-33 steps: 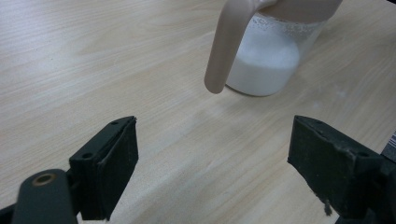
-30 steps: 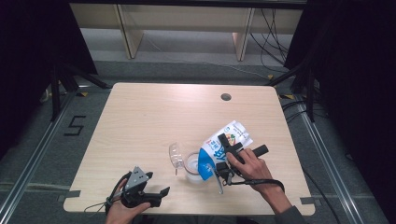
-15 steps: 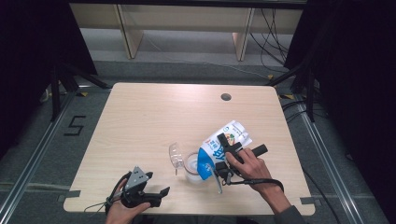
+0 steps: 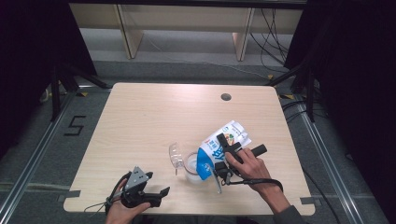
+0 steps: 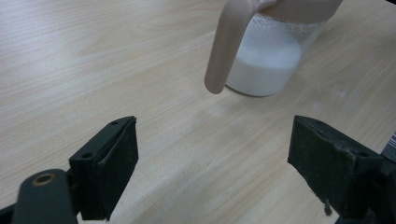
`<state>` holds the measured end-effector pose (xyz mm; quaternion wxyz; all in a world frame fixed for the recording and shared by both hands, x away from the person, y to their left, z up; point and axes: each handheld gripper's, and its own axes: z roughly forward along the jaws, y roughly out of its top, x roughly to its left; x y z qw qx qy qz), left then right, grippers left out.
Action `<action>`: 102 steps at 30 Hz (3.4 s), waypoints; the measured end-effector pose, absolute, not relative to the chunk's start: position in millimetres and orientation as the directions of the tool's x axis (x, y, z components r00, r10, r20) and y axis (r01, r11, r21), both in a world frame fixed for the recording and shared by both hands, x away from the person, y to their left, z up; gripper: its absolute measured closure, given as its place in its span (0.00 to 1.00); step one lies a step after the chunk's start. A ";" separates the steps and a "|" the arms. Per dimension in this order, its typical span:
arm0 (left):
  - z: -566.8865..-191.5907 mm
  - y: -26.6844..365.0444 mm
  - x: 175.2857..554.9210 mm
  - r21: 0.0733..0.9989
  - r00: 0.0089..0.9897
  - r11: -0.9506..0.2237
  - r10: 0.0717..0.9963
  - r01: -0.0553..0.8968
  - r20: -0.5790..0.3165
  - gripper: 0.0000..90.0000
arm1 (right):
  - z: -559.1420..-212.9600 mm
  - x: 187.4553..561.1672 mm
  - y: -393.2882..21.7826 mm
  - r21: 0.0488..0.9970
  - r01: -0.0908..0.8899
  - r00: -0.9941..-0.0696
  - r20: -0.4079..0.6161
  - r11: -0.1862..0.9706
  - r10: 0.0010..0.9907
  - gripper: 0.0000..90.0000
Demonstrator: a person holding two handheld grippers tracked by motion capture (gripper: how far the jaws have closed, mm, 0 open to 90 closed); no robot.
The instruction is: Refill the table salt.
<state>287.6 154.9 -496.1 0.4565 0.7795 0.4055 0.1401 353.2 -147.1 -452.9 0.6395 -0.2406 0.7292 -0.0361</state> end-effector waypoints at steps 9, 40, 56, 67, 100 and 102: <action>-496.0 155.0 287.6 0.825 0.632 -0.254 0.760 0.505 -0.153 0.17 | -453.0 353.8 -147.5 -0.348 -0.304 -0.072 -0.920 0.887 -0.385 0.89; -495.4 155.3 287.3 0.824 0.631 -0.259 0.762 0.503 -0.146 0.17 | -454.1 356.1 -153.4 -0.185 -0.332 -0.148 -0.958 0.925 -0.245 0.89; -495.3 155.4 287.1 0.825 0.629 -0.255 0.763 0.504 -0.149 0.17 | -449.9 360.8 -154.8 -0.125 -0.370 -0.189 -0.960 0.920 -0.207 0.89; -495.1 155.4 287.1 0.825 0.632 -0.258 0.761 0.503 -0.147 0.17 | -452.1 364.6 -163.2 0.012 -0.328 -0.289 -0.953 0.945 -0.089 0.90; -496.2 153.5 287.9 0.824 0.629 -0.250 0.761 0.507 -0.156 0.17 | -467.3 385.7 -186.4 0.459 -0.165 -0.556 -0.774 0.873 0.302 0.92; -496.0 153.6 287.4 0.825 0.630 -0.251 0.760 0.507 -0.156 0.17 | -469.3 386.0 -186.9 0.494 -0.148 -0.570 -0.751 0.857 0.335 0.92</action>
